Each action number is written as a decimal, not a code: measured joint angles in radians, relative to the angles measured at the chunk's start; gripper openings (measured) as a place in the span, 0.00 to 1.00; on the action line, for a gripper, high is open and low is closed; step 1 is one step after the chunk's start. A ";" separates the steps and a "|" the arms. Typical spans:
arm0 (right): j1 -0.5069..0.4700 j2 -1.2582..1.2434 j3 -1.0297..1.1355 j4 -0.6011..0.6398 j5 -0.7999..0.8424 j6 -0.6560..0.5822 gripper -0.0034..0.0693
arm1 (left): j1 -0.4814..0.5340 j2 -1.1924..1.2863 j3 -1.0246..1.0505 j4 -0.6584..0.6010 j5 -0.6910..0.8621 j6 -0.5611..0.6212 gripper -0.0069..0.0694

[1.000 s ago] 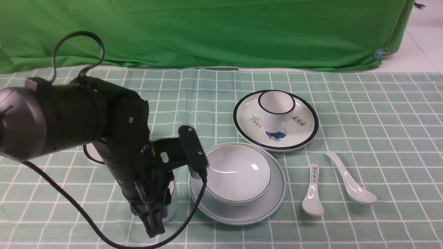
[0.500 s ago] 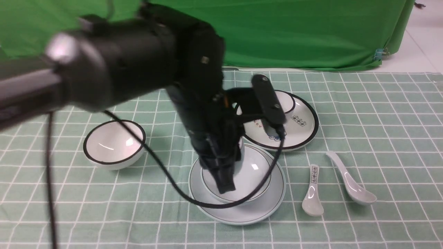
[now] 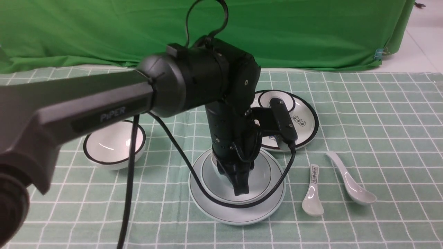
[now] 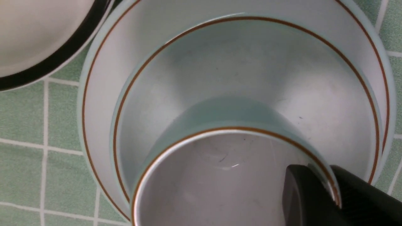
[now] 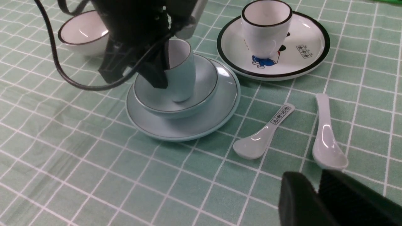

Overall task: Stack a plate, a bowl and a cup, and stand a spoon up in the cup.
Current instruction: Use the left arm to put the blue teacup into the blue rice bowl in the middle

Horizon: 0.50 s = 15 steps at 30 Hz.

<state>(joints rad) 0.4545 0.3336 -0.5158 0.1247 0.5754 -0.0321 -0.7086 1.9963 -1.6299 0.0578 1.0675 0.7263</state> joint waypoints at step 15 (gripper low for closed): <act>0.000 0.061 -0.021 0.000 0.009 0.102 0.59 | 0.000 -0.009 -0.007 -0.029 0.002 0.018 0.50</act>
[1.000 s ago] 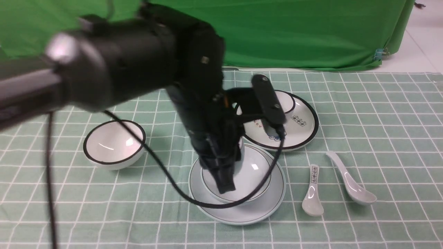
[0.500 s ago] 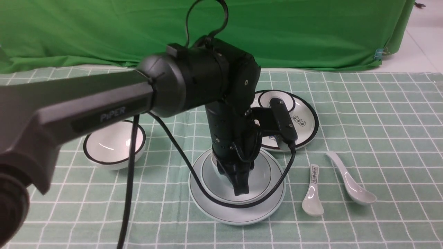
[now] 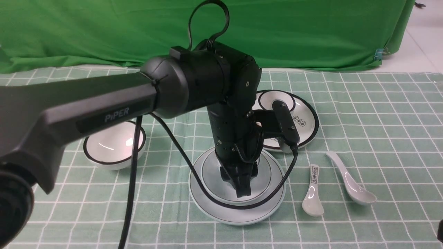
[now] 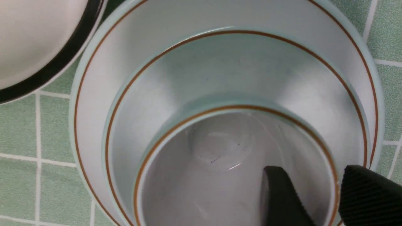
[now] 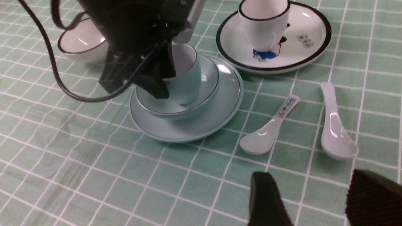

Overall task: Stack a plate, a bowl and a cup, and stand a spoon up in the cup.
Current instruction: Use the left arm to put the blue teacup into the blue rice bowl in the middle, then use the right arm to grab a blue soup spoon

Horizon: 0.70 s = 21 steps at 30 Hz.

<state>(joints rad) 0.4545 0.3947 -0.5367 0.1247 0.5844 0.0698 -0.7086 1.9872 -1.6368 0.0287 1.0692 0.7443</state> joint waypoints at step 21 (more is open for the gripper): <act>-0.134 1.129 -0.552 -0.110 0.121 -0.187 0.58 | 0.000 -0.735 0.180 -0.029 0.045 -0.389 0.15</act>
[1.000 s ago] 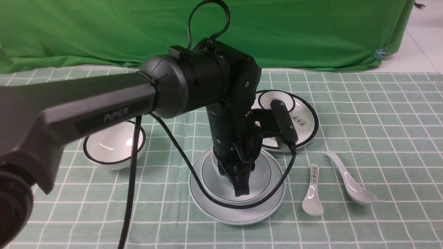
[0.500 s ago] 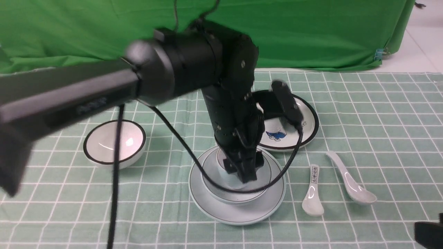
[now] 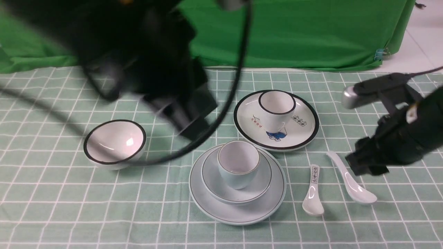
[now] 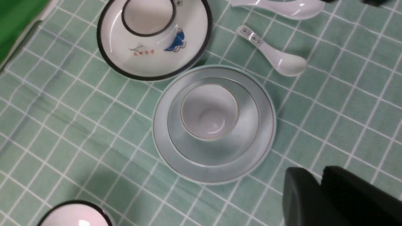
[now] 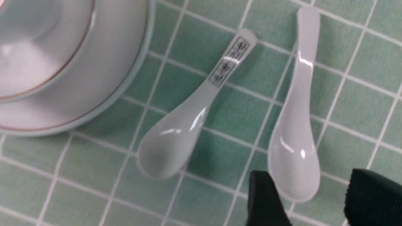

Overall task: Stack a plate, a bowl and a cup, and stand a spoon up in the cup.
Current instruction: Use the right arm to grab a blue soup spoon

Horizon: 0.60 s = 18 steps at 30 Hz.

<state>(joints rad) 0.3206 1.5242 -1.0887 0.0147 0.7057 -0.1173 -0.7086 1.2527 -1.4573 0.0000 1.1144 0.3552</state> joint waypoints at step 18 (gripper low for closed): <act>-0.108 0.454 -0.296 0.100 0.027 -0.144 0.58 | 0.000 -0.666 0.806 -0.130 -0.736 -0.048 0.10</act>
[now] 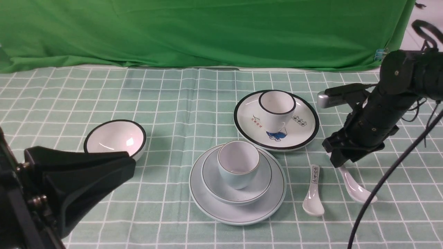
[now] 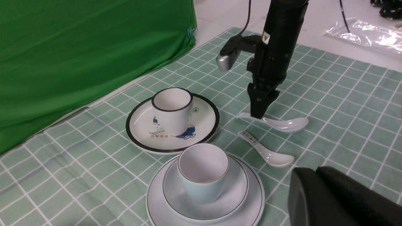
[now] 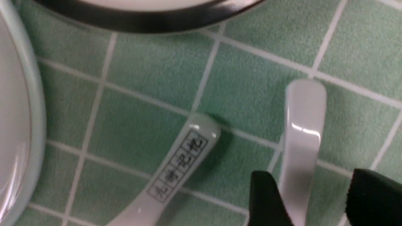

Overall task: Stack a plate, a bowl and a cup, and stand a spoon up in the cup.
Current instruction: Use the right arm to grab a blue soup spoon, then use the right arm to put the blue soup spoon into the blue teacup in the middle

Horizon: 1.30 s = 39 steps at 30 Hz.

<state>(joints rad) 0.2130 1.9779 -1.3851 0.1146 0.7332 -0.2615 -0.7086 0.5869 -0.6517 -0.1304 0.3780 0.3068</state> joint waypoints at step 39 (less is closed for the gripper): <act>0.355 -0.669 0.815 0.283 -1.162 -0.008 0.29 | 0.000 -0.001 0.004 0.014 0.025 0.073 0.10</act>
<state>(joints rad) 0.5683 1.3092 -0.5705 0.3973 -0.4290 -0.2698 -0.7086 0.5856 -0.6480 -0.1159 0.4029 0.3794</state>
